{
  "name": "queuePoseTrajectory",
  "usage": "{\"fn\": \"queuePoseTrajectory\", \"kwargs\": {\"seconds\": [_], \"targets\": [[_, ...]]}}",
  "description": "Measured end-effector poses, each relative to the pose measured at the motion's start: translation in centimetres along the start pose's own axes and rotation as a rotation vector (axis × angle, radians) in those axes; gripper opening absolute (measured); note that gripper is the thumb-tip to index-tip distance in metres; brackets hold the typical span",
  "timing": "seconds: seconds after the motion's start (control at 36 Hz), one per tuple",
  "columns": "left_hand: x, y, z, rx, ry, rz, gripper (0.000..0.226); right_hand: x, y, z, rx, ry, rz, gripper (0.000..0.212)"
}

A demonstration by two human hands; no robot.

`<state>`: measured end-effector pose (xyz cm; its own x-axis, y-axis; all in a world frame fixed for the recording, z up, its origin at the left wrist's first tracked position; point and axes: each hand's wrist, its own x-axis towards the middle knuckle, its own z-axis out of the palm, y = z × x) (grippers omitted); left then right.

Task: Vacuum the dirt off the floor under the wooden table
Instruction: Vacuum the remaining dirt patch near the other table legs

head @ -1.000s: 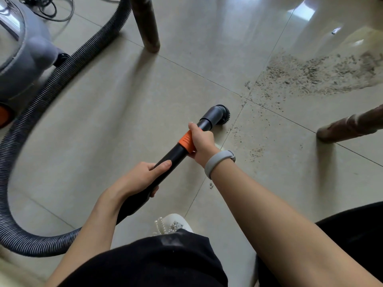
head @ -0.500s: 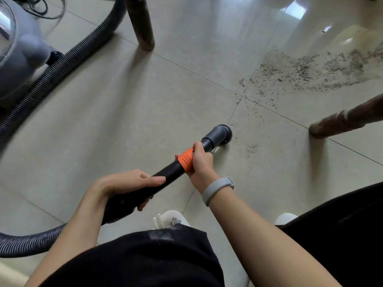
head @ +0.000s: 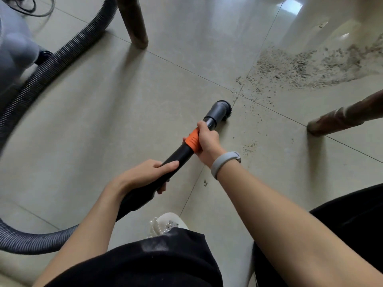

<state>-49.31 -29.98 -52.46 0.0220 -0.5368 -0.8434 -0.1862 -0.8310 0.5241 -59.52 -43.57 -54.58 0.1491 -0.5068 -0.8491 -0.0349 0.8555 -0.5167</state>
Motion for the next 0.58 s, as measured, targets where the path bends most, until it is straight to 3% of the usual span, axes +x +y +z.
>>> {"fn": "queuePoseTrajectory", "kwargs": {"seconds": [0.14,0.31,0.42,0.58], "targets": [[1.5,1.5,1.5,0.006,0.077,0.111,0.041,1.0,-1.0,-0.4,-0.048,-0.021,0.006,0.021],[1.9,1.0,2.9,-0.063,0.051,0.125,0.038,1.3,-0.3,-1.2,-0.088,-0.03,0.011,0.03],[1.4,0.2,2.5,-0.104,0.004,0.079,0.044,1.3,-0.4,-1.2,-0.186,0.034,-0.01,0.034],[0.5,0.7,2.7,-0.293,-0.106,0.052,0.06,0.8,1.4,-2.0,-0.041,0.084,0.004,0.034]]}}
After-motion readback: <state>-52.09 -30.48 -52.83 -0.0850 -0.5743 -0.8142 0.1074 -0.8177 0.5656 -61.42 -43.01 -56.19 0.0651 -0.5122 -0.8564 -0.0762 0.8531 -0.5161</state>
